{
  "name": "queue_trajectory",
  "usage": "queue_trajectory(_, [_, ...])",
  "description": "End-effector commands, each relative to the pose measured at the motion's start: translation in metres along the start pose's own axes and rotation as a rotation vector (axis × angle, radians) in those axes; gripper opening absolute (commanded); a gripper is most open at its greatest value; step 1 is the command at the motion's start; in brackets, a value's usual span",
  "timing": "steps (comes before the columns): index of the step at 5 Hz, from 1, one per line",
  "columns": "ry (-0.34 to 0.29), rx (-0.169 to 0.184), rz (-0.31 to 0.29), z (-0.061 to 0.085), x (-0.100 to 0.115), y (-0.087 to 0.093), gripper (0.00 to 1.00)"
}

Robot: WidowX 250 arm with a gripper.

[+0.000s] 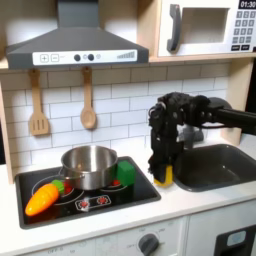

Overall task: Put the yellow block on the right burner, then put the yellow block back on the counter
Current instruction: 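Put the yellow block back on the counter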

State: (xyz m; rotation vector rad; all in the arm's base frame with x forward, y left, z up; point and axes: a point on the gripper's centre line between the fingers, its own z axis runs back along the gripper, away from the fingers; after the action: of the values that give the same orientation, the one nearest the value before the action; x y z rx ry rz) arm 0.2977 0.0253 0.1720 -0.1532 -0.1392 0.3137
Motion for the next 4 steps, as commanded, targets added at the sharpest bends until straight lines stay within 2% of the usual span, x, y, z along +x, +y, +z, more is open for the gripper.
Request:
queue_trajectory(1, [0.014, 0.046, -0.017, -0.0071, -0.0006, -0.0015, 0.0])
queue_trajectory(2, [0.026, 0.073, -0.023, -0.0118, -0.0007, -0.0008, 0.0])
queue_trajectory(4, [0.03, 0.073, -0.019, -0.0147, -0.0001, -0.0002, 0.0])
